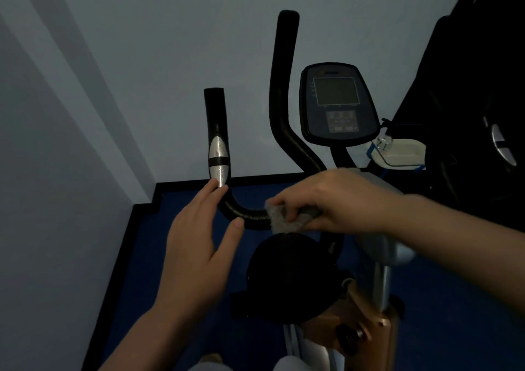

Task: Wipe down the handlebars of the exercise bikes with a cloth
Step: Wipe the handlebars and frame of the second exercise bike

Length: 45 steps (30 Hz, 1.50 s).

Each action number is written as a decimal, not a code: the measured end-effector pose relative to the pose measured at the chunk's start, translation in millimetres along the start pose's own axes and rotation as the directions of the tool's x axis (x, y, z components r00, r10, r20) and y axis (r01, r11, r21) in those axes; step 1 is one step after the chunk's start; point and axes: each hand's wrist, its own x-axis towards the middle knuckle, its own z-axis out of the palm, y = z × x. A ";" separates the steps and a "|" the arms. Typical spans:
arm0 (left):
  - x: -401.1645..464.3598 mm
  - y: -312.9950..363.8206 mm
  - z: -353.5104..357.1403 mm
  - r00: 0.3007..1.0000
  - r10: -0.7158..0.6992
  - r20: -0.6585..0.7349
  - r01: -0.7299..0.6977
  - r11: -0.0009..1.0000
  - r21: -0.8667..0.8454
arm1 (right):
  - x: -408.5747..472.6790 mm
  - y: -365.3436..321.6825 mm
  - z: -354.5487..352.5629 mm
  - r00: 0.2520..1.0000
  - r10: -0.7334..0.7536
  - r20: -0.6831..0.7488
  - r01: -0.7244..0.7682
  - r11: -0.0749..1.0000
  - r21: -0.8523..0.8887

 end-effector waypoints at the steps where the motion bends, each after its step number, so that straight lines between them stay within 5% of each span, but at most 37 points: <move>1: 1.2 -0.4 -2.5 1.000 0.008 -0.004 -0.008 1.000 0.007 | -3.8 2.7 -4.4 1.000 -0.014 0.022 0.014 1.000 -0.019; 12: -3.0 4.8 3.4 0.999 -0.036 -0.012 0.035 0.999 -0.010 | 25.3 -6.2 2.9 0.999 -0.003 0.033 0.003 1.000 0.016; 19: 2.5 0.9 -7.9 1.000 0.009 -0.014 -0.009 1.000 0.018 | 16.2 0.3 6.7 0.997 -0.056 0.048 0.061 0.991 -0.120; 23: 2.4 1.9 -3.0 1.000 0.003 0.000 -0.003 1.000 -0.015 | 30.9 -6.1 14.0 0.999 -0.024 0.043 0.025 0.999 -0.031; 30: 19.7 -11.5 -19.3 0.999 0.035 -0.019 -0.036 0.999 -0.039 | 30.4 1.3 6.0 0.994 0.080 0.068 -0.078 0.997 -0.027; 36: 40.8 -22.0 -26.1 0.990 0.142 0.016 -0.138 0.979 -0.150 | 65.7 -25.5 17.7 0.967 0.247 0.052 -0.252 0.922 0.293; 41: 70.8 -49.5 -51.1 0.973 0.227 0.051 -0.211 0.953 -0.220 | 41.4 -32.9 8.6 0.881 0.461 0.104 -0.473 0.862 0.183; 45: 91.0 -68.9 -58.9 0.972 0.212 0.098 -0.180 0.948 -0.264 | 63.7 -63.5 21.8 0.817 0.577 -0.001 -0.572 0.809 0.135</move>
